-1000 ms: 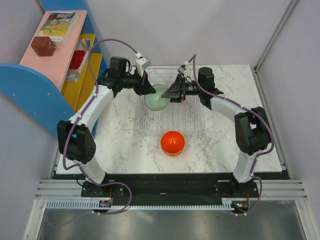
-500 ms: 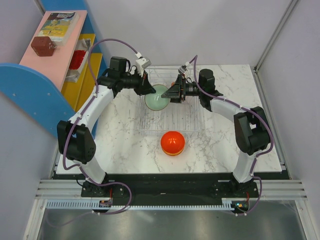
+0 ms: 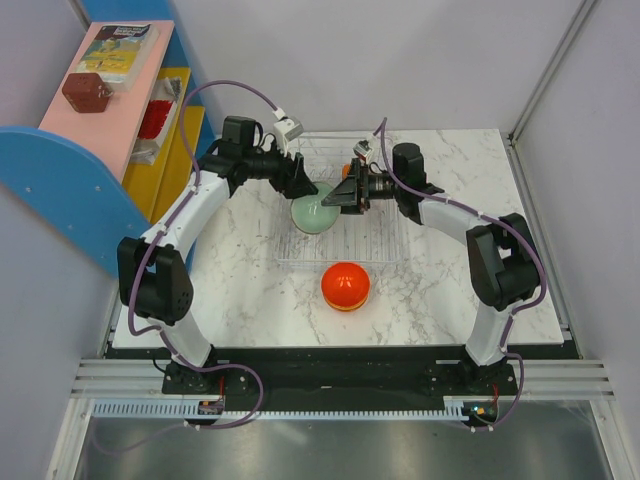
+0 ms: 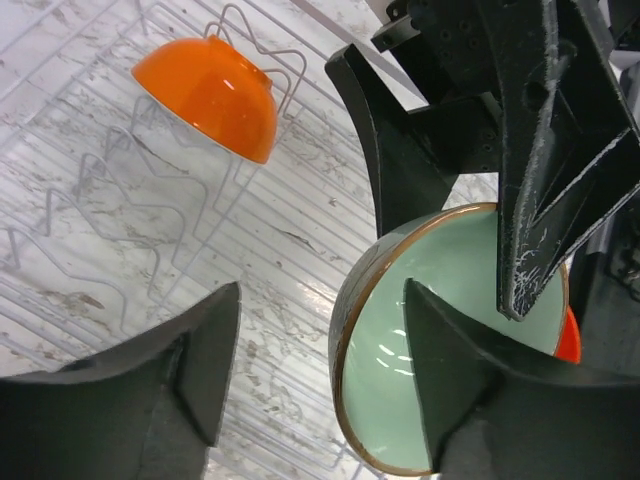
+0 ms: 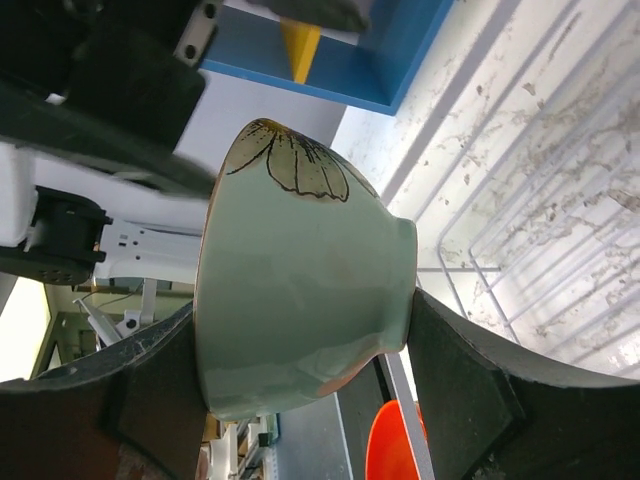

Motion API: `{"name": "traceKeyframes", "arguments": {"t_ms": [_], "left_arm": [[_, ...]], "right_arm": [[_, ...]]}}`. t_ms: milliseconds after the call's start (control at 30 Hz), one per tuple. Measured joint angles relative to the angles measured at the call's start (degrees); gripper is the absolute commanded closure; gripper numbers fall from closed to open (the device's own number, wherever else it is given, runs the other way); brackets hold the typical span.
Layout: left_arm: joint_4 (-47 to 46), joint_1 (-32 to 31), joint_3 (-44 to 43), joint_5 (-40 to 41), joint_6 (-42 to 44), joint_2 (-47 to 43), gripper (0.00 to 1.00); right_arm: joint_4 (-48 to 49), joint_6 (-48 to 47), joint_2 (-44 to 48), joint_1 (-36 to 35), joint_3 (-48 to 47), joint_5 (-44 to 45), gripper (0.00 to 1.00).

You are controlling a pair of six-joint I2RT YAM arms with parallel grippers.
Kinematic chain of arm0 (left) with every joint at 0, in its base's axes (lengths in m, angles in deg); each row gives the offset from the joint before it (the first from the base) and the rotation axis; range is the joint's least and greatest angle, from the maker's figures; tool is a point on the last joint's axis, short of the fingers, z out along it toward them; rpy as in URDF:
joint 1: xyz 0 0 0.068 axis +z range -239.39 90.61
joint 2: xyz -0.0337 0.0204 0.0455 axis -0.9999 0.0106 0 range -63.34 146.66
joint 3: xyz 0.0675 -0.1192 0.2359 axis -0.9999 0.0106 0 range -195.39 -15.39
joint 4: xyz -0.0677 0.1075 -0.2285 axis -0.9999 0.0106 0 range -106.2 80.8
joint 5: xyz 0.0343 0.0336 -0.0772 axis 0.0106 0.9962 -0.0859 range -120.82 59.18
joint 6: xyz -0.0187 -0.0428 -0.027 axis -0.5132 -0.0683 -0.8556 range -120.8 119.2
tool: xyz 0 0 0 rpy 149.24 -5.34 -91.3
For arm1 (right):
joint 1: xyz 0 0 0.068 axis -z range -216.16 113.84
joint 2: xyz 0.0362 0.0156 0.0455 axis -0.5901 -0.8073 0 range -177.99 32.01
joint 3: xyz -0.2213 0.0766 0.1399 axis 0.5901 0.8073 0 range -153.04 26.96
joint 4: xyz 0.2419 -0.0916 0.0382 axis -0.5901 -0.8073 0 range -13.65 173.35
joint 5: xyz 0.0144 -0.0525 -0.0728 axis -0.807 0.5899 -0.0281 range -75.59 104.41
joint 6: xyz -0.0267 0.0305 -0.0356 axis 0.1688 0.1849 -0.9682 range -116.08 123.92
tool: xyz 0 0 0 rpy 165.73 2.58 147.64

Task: Load the bowls into the dish rack

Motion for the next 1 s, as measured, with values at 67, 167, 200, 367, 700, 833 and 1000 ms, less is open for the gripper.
{"name": "traceKeyframes", "arguments": {"t_ms": [67, 167, 200, 367, 700, 833, 1000], "left_arm": [[-0.26, 0.0, 0.04, 0.09, 0.09, 0.0, 0.0], [-0.33, 0.0, 0.11, 0.2, -0.13, 0.0, 0.0], [-0.59, 0.0, 0.26, 0.26, -0.15, 0.0, 0.0], [-1.6, 0.37, 1.33, 2.03, -0.5, 0.0, 0.0], [-4.22, 6.78, 6.05, 10.32, -4.31, -0.02, 0.0], [-4.74, 11.13, 8.59, 10.62, -5.53, -0.07, 0.0], [-5.99, 14.12, 10.6, 9.68, -5.73, -0.07, 0.0]], "right_arm": [[-2.91, -1.99, 0.0, -0.04, 0.0, 0.76, 1.0], [-6.27, -4.66, -0.02, -0.02, -0.02, 2.4, 1.0], [-7.41, -5.62, -0.02, -0.02, -0.04, 3.04, 1.0], [-12.39, -9.01, -0.02, 0.26, -0.74, 5.73, 1.0], [-31.69, -22.34, -1.92, 1.01, -16.0, 17.4, 1.0], [-38.51, -27.34, -3.78, 1.01, -22.6, 24.37, 1.0], [-45.48, -31.89, -7.19, 1.01, -29.77, 34.51, 1.0]]}}
